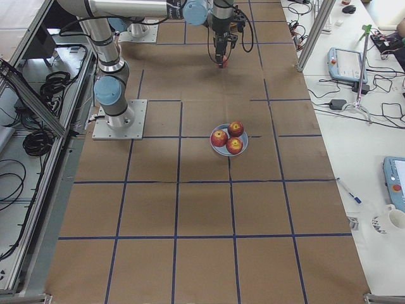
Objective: Transfer apple from basket to plate
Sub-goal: 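Carry the apple with the left gripper toward the table center, then set the apple down on the table and open the left gripper, then raise the left gripper back while the right gripper moves over the apple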
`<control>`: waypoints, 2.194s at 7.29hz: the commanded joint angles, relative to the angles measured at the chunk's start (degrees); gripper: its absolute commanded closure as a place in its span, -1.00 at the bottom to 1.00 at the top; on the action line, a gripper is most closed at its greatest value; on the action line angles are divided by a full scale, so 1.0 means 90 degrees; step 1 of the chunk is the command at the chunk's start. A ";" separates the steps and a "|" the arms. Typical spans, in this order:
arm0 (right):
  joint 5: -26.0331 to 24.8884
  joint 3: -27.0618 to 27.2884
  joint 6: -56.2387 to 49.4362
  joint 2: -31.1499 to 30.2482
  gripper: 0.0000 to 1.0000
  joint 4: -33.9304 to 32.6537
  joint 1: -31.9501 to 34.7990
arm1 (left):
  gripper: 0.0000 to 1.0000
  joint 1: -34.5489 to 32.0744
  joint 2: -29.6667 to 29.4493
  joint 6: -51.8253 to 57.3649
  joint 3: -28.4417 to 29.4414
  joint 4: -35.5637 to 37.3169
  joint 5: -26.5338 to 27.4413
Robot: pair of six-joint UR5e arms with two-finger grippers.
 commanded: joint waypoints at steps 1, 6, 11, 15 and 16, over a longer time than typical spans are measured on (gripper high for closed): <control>0.0008 0.0000 0.0004 0.0000 -1.00 0.0002 0.0000 | -0.24 -0.0028 -0.0134 0.0002 0.0093 0.0025 0.0009; -0.0002 0.0000 -0.0005 0.0000 -1.00 -0.0008 0.0000 | -0.98 -0.0048 -0.0154 0.0022 0.0219 0.0015 0.0155; 0.0017 0.0010 0.0014 0.0029 -1.00 -0.0018 0.0010 | -0.98 0.1364 0.1678 0.0391 0.1091 -0.2512 0.0625; 0.0007 -0.0146 0.0790 0.0252 -1.00 -0.0407 0.0233 | -0.98 0.2266 0.3107 0.0637 0.1041 -0.4883 0.0224; -0.0012 -0.0311 0.1153 0.0466 -1.00 -0.0466 0.0689 | -0.98 0.2267 0.3137 0.0647 0.1041 -0.4926 0.0301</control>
